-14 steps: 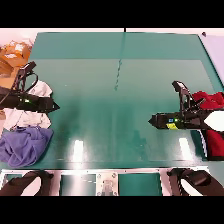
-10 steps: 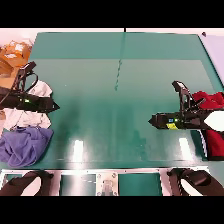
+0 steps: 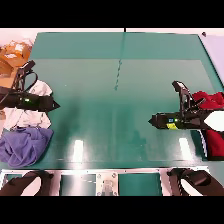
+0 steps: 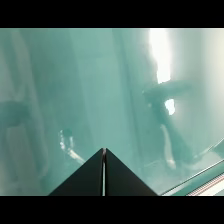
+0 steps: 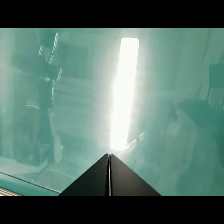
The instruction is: Fold the shirts.
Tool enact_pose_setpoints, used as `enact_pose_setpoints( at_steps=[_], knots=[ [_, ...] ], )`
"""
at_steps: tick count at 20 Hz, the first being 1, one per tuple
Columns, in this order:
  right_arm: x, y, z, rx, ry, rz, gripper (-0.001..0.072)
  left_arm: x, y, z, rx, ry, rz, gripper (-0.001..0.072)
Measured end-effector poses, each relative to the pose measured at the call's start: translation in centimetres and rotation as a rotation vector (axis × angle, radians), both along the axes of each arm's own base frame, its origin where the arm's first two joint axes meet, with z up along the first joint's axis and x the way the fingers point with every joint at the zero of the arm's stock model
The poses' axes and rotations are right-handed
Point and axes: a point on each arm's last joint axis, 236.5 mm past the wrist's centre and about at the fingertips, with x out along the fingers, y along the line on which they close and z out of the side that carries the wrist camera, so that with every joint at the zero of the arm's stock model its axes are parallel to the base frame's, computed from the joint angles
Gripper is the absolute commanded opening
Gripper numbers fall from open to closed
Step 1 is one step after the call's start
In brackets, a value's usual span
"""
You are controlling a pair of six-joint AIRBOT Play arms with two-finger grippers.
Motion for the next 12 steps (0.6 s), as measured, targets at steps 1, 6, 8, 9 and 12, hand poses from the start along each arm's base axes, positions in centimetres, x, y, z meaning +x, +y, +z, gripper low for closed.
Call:
enact_pose_setpoints(
  at_steps=[1, 6, 8, 9, 12],
  knots=[
    [0.3, 0.0, 0.1, 0.003, -0.012, -0.004, 0.0012, 0.3, 0.0, 0.1, -0.006, -0.007, 0.012, 0.0023],
    [1.4, 0.1, 0.6, 0.017, -0.061, -0.022, 0.0049, 2.8, 4.0, -0.9, 0.140, -0.065, 0.138, 0.0720],
    [2.3, 0.2, 0.8, 0.023, -0.089, -0.034, 0.0162, 4.3, 8.7, -2.2, 0.322, -0.091, 0.225, 0.0720],
    [2.7, 0.1, 0.8, 0.021, -0.104, -0.040, 0.0162, 4.9, 11.1, -3.0, 0.408, -0.094, 0.251, 0.0720],
    [4.0, -0.4, 0.5, -0.007, -0.134, -0.052, 0.0241, 6.2, 17.6, -6.5, 0.614, -0.044, 0.278, 0.0720]
  ],
)
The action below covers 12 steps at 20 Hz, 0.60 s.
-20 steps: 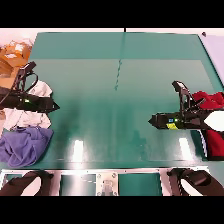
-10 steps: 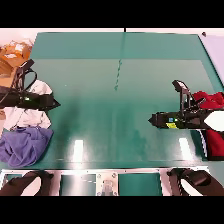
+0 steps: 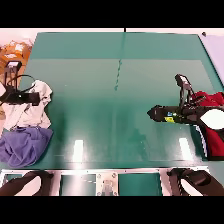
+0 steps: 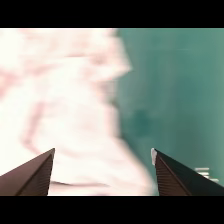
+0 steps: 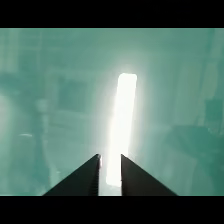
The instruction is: Fold the shirts.
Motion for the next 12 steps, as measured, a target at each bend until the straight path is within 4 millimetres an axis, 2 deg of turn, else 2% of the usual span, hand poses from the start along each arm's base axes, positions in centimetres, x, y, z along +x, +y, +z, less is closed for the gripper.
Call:
enact_pose_setpoints(
  at_steps=[2, 5, 6, 7, 8, 9, 11, 12],
  knots=[
    [0.7, -0.2, -0.3, -0.015, -0.011, -0.007, 0.0244, 0.5, 3.2, -3.1, 0.060, 0.060, 0.023, 0.0720],
    [1.4, -0.4, -0.8, -0.028, -0.020, -0.013, 0.0242, 1.1, 6.3, -7.8, 0.096, 0.130, 0.030, 0.0719],
    [1.6, -0.4, -0.8, -0.029, -0.023, -0.015, 0.0241, 1.2, 6.7, -9.1, 0.099, 0.148, 0.025, 0.0668],
    [1.7, -0.4, -0.9, -0.030, -0.025, -0.016, 0.0231, 1.3, 7.0, -10.1, 0.098, 0.159, 0.021, 0.0387],
    [1.8, -0.5, -0.9, -0.032, -0.027, -0.017, 0.0229, 1.5, 7.2, -10.7, 0.100, 0.157, 0.020, 0.0030],
    [1.9, -0.5, -0.9, -0.032, -0.029, -0.017, 0.0225, 1.8, 7.5, -11.1, 0.105, 0.156, 0.016, 0.0021],
    [2.0, -0.5, -0.9, -0.034, -0.032, -0.018, 0.0142, 1.8, 7.9, -11.3, 0.110, 0.176, 0.015, 0.0020],
    [2.1, -0.5, -0.7, -0.033, -0.036, -0.020, 0.0140, 2.0, 8.1, -10.9, 0.109, 0.187, 0.017, 0.0019]
  ],
)
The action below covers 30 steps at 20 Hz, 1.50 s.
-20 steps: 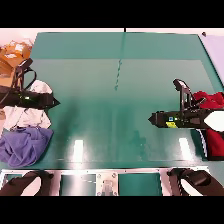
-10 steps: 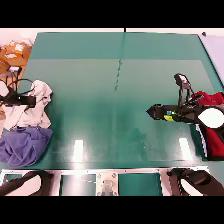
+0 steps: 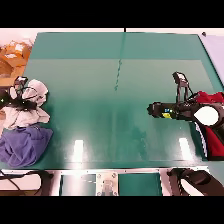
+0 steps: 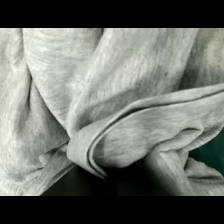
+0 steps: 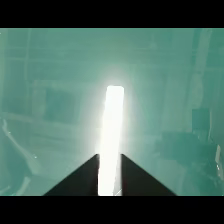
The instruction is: Fold the shirts.
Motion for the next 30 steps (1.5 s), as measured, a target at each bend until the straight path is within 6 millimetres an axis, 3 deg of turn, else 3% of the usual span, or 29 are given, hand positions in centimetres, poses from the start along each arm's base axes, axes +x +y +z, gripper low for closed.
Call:
enact_pose_setpoints(
  at_steps=[2, 4, 6, 9, 11, 13, 15, 16, 17, 18, 20, 22, 24, 26, 30],
  knots=[
    [0.5, -0.5, 0.6, 0.000, -0.013, -0.016, 0.0055, 0.7, -0.1, 2.2, -0.004, 0.007, 0.008, 0.0019],
    [1.1, -1.5, 1.7, -0.009, -0.027, -0.032, 0.0048, 3.6, -1.5, 7.3, -0.004, -0.097, -0.016, 0.0019],
    [1.8, -3.1, 3.2, -0.024, -0.047, -0.055, 0.0048, 6.3, -4.8, 13.9, -0.012, -0.228, -0.076, 0.0019],
    [2.6, -6.0, 5.2, -0.041, -0.066, -0.114, 0.0048, 8.0, -13.9, 23.4, -0.101, -0.418, -0.229, 0.0019],
    [2.9, -7.8, 6.1, -0.050, -0.074, -0.155, 0.0048, 7.4, -20.6, 27.1, -0.184, -0.482, -0.342, 0.0020],
    [3.0, -9.0, 6.5, -0.058, -0.075, -0.180, 0.0048, 5.7, -27.2, 28.0, -0.286, -0.474, -0.446, 0.0021],
    [3.1, -9.7, 6.7, -0.061, -0.075, -0.192, 0.0071, 3.6, -33.5, 26.6, -0.392, -0.417, -0.542, 0.0025],
    [3.1, -9.7, 6.7, -0.056, -0.074, -0.194, 0.0214, 2.4, -36.4, 25.1, -0.444, -0.366, -0.582, 0.0308],
    [3.0, -9.6, 6.7, -0.048, -0.068, -0.194, 0.0335, 0.9, -39.4, 23.5, -0.503, -0.310, -0.618, 0.0719],
    [3.0, -9.6, 6.5, -0.041, -0.059, -0.194, 0.0341, -0.6, -42.0, 21.6, -0.559, -0.245, -0.645, 0.0704],
    [2.9, -9.4, 5.8, -0.030, -0.023, -0.189, 0.0342, -3.4, -45.0, 18.3, -0.631, -0.107, -0.661, 0.0704],
    [2.9, -9.4, 4.7, -0.022, 0.021, -0.190, 0.0342, -5.0, -45.3, 16.5, -0.665, -0.003, -0.646, 0.0704],
    [3.1, -9.7, 3.3, -0.016, 0.074, -0.195, 0.0350, -4.5, -43.3, 15.9, -0.668, 0.030, -0.592, 0.0704],
    [3.5, -9.9, 1.4, -0.012, 0.129, -0.193, 0.0436, -3.0, -39.9, 15.3, -0.659, 0.046, -0.504, 0.0704],
    [6.1, -9.0, -2.7, 0.039, 0.187, -0.162, 0.0434, -0.7, -32.5, 12.4, -0.646, 0.057, -0.286, 0.0704]
  ],
)
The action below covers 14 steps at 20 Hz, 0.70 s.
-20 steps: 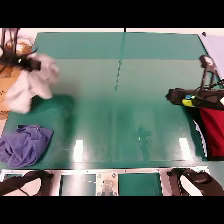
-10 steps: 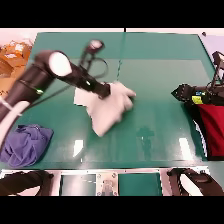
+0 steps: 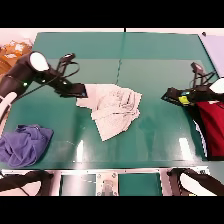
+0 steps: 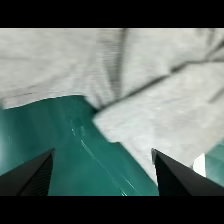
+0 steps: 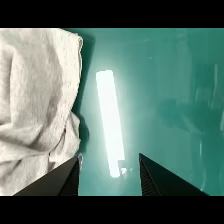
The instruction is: Fold the shirts.
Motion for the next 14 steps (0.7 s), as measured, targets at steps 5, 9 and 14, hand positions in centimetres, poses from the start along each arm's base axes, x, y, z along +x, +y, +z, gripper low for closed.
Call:
enact_pose_setpoints(
  at_steps=[5, 9, 14],
  knots=[
    [3.4, 3.5, -6.1, 0.160, 0.053, 0.013, 0.0409, 2.1, 4.5, -6.3, 0.013, 0.051, 0.174, 0.0703],
    [4.8, 6.8, -9.6, 0.233, 0.072, 0.026, 0.0393, 5.1, 3.8, -10.1, -0.076, 0.035, 0.264, 0.0703],
    [7.2, 9.3, -10.8, 0.244, 0.026, 0.032, 0.0227, 8.4, 1.9, -11.7, -0.224, -0.008, 0.351, 0.0655]
  ],
)
